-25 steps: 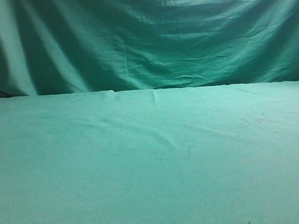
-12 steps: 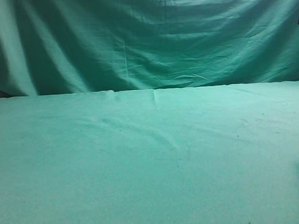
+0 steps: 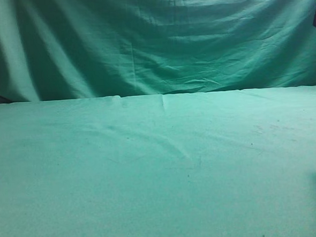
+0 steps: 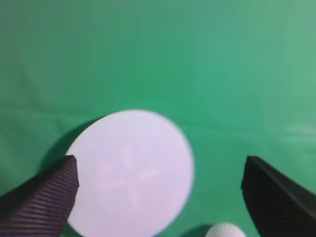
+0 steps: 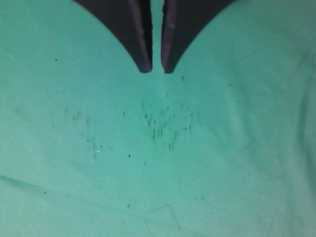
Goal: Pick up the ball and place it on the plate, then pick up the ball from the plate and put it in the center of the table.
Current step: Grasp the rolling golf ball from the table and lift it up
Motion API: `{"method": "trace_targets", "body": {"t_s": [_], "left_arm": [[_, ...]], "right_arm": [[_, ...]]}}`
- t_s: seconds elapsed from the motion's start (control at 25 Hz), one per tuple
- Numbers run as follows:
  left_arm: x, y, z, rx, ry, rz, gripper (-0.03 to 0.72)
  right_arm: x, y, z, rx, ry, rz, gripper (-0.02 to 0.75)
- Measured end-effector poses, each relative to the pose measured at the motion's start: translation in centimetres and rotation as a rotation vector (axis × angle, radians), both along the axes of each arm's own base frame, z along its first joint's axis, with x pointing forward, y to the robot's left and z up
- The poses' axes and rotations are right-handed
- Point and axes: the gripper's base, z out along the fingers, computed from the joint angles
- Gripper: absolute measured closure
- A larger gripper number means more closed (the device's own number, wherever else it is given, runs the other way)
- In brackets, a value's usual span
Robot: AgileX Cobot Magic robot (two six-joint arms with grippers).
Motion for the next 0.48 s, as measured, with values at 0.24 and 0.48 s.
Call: {"method": "trace_targets", "body": {"t_s": [0.24,0.48], "left_arm": [[0.8,-1.6,6.0,-0.138,-0.064,-0.16,0.27],[0.2,-3.1,8.6,-0.252,-0.119,-0.285,0.688]], "right_arm": [[-0.2,-0.1,0.4,-0.031,0.051,0.018,0.658],[-0.6,-0.3,0.7,-0.06,0.113,0.024,0.658]]}}
